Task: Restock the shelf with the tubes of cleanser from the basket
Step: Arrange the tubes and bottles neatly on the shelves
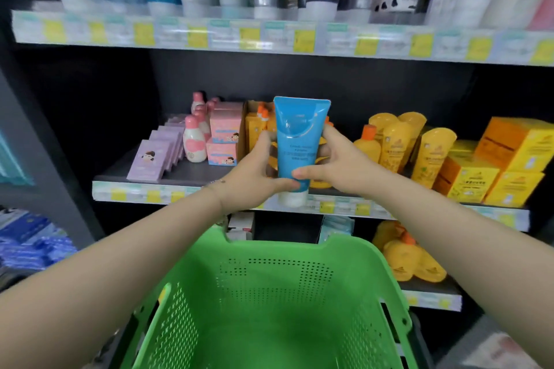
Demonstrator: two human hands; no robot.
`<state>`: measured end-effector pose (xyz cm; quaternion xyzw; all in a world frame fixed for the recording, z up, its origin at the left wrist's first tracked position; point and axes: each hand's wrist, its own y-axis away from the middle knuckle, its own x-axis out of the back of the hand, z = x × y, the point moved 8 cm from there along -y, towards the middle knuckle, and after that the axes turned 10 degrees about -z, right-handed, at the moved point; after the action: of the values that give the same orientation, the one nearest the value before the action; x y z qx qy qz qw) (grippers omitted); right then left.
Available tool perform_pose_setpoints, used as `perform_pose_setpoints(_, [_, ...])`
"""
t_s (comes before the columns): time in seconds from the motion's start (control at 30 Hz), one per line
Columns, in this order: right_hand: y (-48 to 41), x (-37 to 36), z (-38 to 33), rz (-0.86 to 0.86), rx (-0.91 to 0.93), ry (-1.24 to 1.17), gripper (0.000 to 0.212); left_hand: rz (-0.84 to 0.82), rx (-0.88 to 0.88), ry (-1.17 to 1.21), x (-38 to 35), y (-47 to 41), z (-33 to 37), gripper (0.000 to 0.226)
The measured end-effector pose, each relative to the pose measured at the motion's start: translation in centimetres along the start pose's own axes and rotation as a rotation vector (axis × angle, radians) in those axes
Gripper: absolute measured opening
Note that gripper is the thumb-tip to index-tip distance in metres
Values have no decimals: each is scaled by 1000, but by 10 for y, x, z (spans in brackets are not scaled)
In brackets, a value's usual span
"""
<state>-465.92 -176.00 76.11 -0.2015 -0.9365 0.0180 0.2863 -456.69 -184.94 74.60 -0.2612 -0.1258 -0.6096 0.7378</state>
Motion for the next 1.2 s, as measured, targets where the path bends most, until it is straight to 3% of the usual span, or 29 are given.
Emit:
perform_pose_setpoints(0.3, [-3, 52, -43, 42, 26, 63, 63, 42, -70, -13, 14, -29, 54, 54])
perform_pose_setpoints(0.83, [-2, 111, -93, 110, 116, 98, 60, 134, -172, -2, 38, -64, 113, 64])
perform_pose_setpoints(1.2, [-27, 104, -125, 134, 148, 88, 57, 204, -197, 101, 82, -52, 118, 66])
